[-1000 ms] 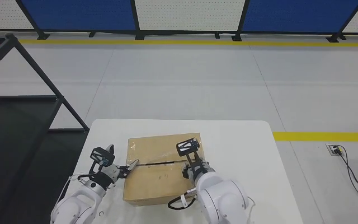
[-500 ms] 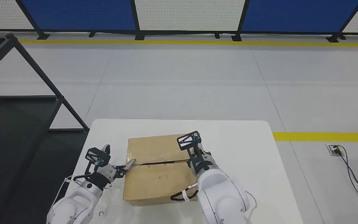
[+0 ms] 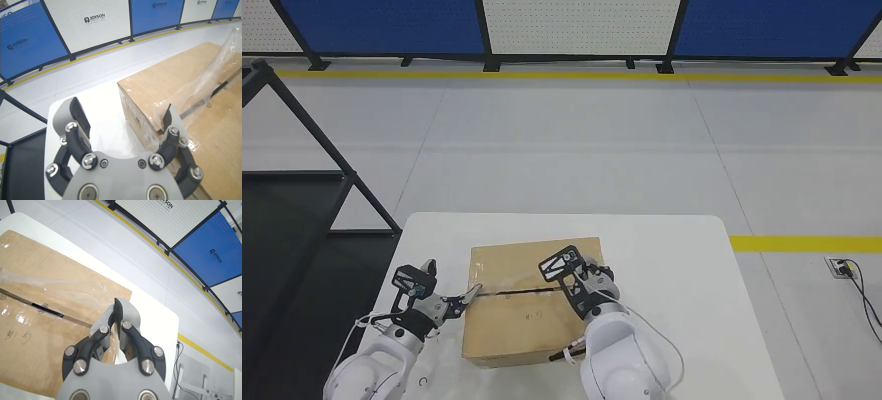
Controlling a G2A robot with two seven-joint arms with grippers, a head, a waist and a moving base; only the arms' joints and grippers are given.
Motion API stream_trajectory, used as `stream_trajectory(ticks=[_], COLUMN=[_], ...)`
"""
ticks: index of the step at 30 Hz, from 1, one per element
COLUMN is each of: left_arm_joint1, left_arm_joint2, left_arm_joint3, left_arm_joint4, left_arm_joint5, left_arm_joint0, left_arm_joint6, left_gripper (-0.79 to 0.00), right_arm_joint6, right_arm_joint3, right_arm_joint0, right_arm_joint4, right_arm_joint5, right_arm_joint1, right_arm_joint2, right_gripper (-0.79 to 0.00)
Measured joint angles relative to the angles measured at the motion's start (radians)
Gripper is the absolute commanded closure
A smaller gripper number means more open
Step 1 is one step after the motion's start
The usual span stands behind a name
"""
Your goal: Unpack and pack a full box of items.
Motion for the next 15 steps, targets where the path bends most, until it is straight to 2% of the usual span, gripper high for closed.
stream_trajectory(ticks=[15], left_arm_joint1=[0.000], left_arm_joint2=[-0.010], left_arm_joint3=[0.000], left_arm_joint4=[0.006], left_arm_joint5=[-0.003], left_arm_joint0=[0.009], left_arm_joint6=[0.000], left_gripper=[-0.785], right_arm_joint6=[0.019], right_arm_joint3=[-0.007], right_arm_joint0=[-0.032], right_arm_joint4=[-0.031], right_arm_joint5=[-0.026], right_arm_joint1=[-0.001], right_arm_joint2=[0.018], right_gripper=[0.000])
